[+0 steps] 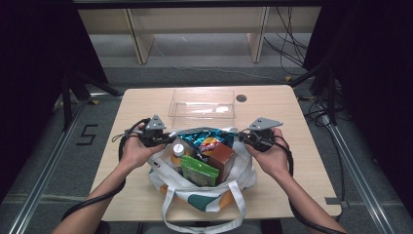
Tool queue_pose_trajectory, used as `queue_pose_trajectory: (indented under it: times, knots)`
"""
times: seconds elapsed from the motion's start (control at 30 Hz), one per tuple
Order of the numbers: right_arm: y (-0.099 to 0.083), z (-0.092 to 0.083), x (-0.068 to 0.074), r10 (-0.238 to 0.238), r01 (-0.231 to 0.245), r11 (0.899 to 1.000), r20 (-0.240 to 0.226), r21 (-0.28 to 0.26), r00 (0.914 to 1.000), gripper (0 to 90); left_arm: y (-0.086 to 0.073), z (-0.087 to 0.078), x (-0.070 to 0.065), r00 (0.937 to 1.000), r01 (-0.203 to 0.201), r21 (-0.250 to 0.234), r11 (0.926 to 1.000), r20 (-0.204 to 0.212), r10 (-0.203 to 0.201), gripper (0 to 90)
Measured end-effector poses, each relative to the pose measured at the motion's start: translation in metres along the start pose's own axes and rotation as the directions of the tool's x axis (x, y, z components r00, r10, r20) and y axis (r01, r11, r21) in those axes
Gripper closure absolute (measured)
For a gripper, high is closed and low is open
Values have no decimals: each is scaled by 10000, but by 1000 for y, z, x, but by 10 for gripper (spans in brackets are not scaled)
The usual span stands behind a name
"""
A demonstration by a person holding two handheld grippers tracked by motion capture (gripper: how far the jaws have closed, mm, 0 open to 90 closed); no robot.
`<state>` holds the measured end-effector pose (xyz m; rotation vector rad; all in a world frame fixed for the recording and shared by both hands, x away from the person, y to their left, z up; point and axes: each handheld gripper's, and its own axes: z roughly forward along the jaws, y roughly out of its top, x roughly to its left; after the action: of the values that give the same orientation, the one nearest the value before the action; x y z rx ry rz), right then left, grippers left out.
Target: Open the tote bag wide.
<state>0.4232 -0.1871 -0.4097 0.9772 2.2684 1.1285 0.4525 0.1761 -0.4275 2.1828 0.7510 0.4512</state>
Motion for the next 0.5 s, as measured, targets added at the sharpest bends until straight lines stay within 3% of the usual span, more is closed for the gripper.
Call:
queue_pose_trajectory:
  times: [0.03, 0.07, 0.13, 0.27, 0.37, 0.43, 0.47, 0.5]
  knots:
    - [-1, 2, 0, -8, 9, 10000, 52, -85, 10000, 879, -3, 2, 0, 9993, 371, -109, 9993, 88, -370, 792]
    - [-1, 2, 1, 159, -159, 9999, 41, 13, 9999, 879, -5, 4, 1, 9984, 542, -157, 9984, 164, -540, 792]
    - [-3, 5, -1, 27, -27, 10000, 111, -13, 9999, 878, -10, 8, 2, 9966, 752, -233, 9969, 362, -744, 791]
    - [-5, 7, -2, 110, -110, 9999, 29, 65, 9999, 875, -14, 11, 2, 9957, 847, -238, 9961, 396, -837, 791]
    - [-9, 13, -4, -175, 176, 9998, 236, -58, 9996, 874, -15, 14, 2, 9969, 704, -225, 9973, 370, -695, 792]
    - [-10, 13, -3, 158, -159, 9998, 98, 147, 9998, 874, -16, 16, 1, 9953, 891, -207, 9958, 406, -882, 792]
    - [-11, 14, -5, 51, -51, 10000, 168, -3, 9998, 874, -16, 16, 1, 9953, 891, -207, 9958, 406, -882, 792]
    - [-13, 15, -3, 401, -402, 9991, 80, 99, 9992, 874, -18, 18, 1, 9938, 1011, -210, 9947, 492, -1000, 792]
